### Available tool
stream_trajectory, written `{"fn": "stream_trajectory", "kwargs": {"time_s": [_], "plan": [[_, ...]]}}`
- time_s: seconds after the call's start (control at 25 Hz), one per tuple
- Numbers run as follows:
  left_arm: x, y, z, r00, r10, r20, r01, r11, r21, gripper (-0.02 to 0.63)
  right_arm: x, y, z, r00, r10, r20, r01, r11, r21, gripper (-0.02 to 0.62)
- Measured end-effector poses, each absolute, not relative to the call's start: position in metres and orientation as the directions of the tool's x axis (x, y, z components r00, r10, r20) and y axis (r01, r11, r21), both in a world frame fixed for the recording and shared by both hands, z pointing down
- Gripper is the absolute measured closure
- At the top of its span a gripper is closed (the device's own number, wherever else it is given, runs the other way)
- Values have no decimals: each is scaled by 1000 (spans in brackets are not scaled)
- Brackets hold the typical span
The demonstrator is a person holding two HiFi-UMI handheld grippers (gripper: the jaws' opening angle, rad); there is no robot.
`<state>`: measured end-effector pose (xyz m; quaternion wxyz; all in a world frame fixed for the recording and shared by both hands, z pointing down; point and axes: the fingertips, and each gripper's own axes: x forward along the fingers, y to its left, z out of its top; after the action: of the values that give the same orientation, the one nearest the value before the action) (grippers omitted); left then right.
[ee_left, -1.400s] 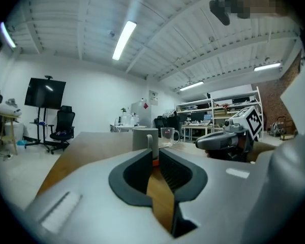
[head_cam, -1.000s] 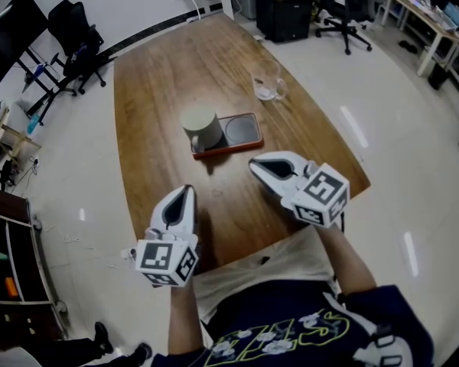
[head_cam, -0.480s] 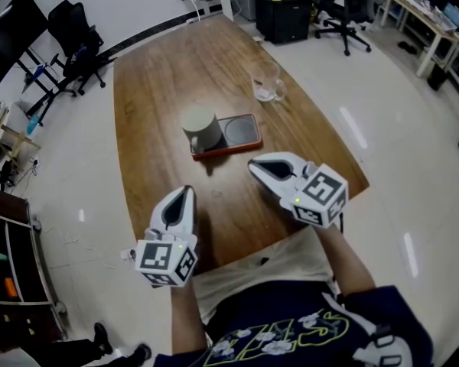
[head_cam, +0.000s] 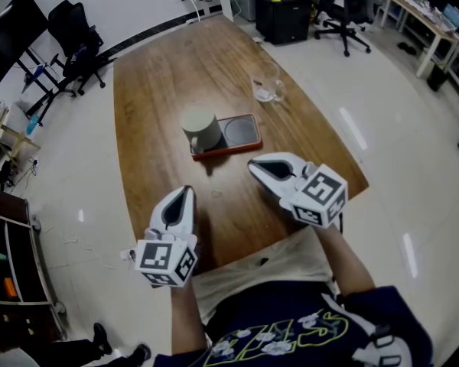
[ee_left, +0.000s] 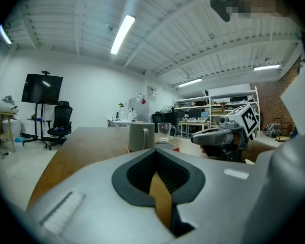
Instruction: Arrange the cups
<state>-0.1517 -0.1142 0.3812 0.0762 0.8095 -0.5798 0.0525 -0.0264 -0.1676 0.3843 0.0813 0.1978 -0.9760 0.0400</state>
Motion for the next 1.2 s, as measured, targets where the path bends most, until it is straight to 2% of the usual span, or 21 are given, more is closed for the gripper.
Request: {"fn": "stream_trajectory", "kwargs": {"time_s": [0.8, 0.84, 0.88, 0.92, 0.96, 1.2], "plan": [[-147, -115, 380, 358, -917, 174, -934, -353, 61, 603, -28, -167, 381, -910, -379, 167, -392, 918, -54, 595], [-146, -115, 380, 358, -917, 173, -934, -353, 62, 603, -27, -168, 381, -911, -378, 167, -391, 919, -53, 572], [-146, -115, 380, 358, -918, 172, -934, -353, 62, 603, -27, -169, 381, -909, -382, 167, -395, 917, -53, 430], [-146, -115, 380, 358, -918, 171, -934, -353, 62, 603, -25, -172, 381, -904, -394, 166, -408, 911, -54, 315], [-147, -115, 380, 358, -918, 171, -934, -353, 61, 603, -22, -176, 381, -896, -412, 166, -426, 903, -56, 290], [-146, -115, 382, 358, -918, 171, -934, -353, 61, 603, 2, -198, 383, -858, -485, 172, -501, 863, -62, 255]]}}
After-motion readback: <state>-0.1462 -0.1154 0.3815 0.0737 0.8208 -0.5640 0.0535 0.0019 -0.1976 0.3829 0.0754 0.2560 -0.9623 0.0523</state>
